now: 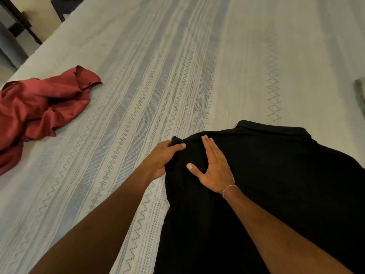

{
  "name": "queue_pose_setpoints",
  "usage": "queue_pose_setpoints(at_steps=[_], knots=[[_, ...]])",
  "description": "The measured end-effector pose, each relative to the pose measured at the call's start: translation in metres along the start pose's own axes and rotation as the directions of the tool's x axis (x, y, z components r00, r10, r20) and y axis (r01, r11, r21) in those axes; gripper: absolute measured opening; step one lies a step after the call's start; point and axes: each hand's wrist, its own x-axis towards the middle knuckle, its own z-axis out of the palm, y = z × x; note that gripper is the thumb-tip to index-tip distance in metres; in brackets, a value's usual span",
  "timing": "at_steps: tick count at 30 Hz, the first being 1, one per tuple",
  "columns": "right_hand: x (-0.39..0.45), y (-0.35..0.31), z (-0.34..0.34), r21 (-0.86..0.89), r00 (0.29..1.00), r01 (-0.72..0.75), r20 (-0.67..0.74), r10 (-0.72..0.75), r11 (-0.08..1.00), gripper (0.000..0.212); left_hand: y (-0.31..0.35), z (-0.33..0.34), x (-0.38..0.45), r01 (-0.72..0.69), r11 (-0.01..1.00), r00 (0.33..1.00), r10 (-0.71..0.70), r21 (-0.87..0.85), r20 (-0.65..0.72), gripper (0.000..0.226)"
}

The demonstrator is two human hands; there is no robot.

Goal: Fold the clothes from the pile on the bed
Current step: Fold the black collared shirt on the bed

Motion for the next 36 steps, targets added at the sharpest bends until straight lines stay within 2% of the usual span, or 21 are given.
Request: queue_pose_setpoints(at_steps=[2,4,8,10,12,14,16,17,19,21,22,24,26,28,30,32,34,36], knots=[[0.000,0.000,0.001,-0.130,0.999,0.037,0.021,-0.035,0.991,0.111,0.004,-0.012,0.000,-0.015,1.000,0.995,0.014,0.000,-0.095,0.039],[0.001,-0.001,0.003,-0.227,0.998,0.046,0.040,-0.038,0.973,0.118,0.008,-0.030,-0.003,0.031,1.000,0.993,-0.031,0.000,-0.118,0.041],[0.004,-0.006,0.006,-0.346,0.999,0.026,0.052,-0.008,0.938,0.124,0.008,-0.053,-0.016,0.204,0.977,0.977,-0.199,-0.058,0.079,0.040],[0.004,-0.008,0.007,-0.377,0.999,0.010,0.050,0.009,0.926,0.121,0.000,-0.056,-0.024,0.216,0.972,0.967,-0.200,-0.095,0.156,0.033],[0.004,-0.011,0.007,-0.403,0.999,0.007,0.052,0.016,0.915,0.115,-0.012,-0.055,-0.028,0.191,0.977,0.974,-0.178,-0.093,0.139,0.030],[0.005,-0.014,0.006,-0.434,0.998,0.004,0.065,0.026,0.901,0.107,-0.027,-0.053,-0.027,0.089,0.994,0.995,-0.086,-0.071,0.044,0.030],[0.005,-0.016,0.006,-0.470,0.997,-0.008,0.065,0.044,0.883,0.099,-0.043,-0.046,-0.023,-0.067,0.997,0.986,0.062,-0.029,-0.152,0.030],[0.005,-0.016,0.007,-0.495,0.997,-0.023,0.048,0.054,0.869,0.095,-0.050,-0.038,-0.021,-0.146,0.989,0.952,0.148,0.026,-0.268,0.028],[0.004,-0.023,0.012,-0.559,0.998,-0.051,-0.004,0.059,0.828,0.086,-0.063,-0.028,-0.022,-0.256,0.957,0.837,0.289,0.134,-0.465,0.028],[0.001,-0.030,0.016,-0.587,0.998,-0.050,-0.053,0.024,0.808,0.073,-0.069,-0.023,-0.020,-0.288,0.931,0.732,0.364,0.222,-0.576,0.040],[0.002,-0.034,0.019,-0.568,0.999,-0.023,-0.048,-0.005,0.822,0.068,-0.067,-0.022,-0.021,-0.285,0.928,0.707,0.373,0.241,-0.601,0.046],[0.004,-0.040,0.021,-0.460,0.999,0.021,0.038,-0.004,0.888,0.067,-0.060,-0.026,-0.017,-0.275,0.937,0.709,0.348,0.213,-0.613,0.052],[0.006,-0.042,0.022,-0.388,0.991,0.001,0.124,0.051,0.922,0.081,-0.050,-0.034,-0.017,-0.259,0.956,0.760,0.289,0.137,-0.582,0.058],[0.006,-0.042,0.021,-0.377,0.988,-0.007,0.138,0.063,0.926,0.096,-0.045,-0.036,-0.021,-0.253,0.967,0.845,0.226,0.009,-0.485,0.056],[0.004,-0.041,0.020,-0.371,0.989,0.008,0.138,0.047,0.928,0.105,-0.047,-0.038,-0.024,-0.281,0.940,0.924,0.210,-0.196,-0.319,0.048],[0.003,-0.040,0.020,-0.353,0.990,0.020,0.137,0.031,0.936,0.110,-0.055,-0.040,-0.027,-0.249,0.880,0.968,0.224,-0.404,-0.108,0.047],[0.002,-0.038,0.020,-0.310,0.991,0.017,0.131,0.025,0.951,0.113,-0.063,-0.037,-0.028,-0.173,0.908,0.979,0.202,-0.382,0.038,0.043],[0.002,-0.037,0.019,-0.284,0.992,0.016,0.125,0.021,0.959,0.113,-0.065,-0.030,-0.031,-0.136,0.969,0.991,0.136,-0.206,-0.014,0.037]])
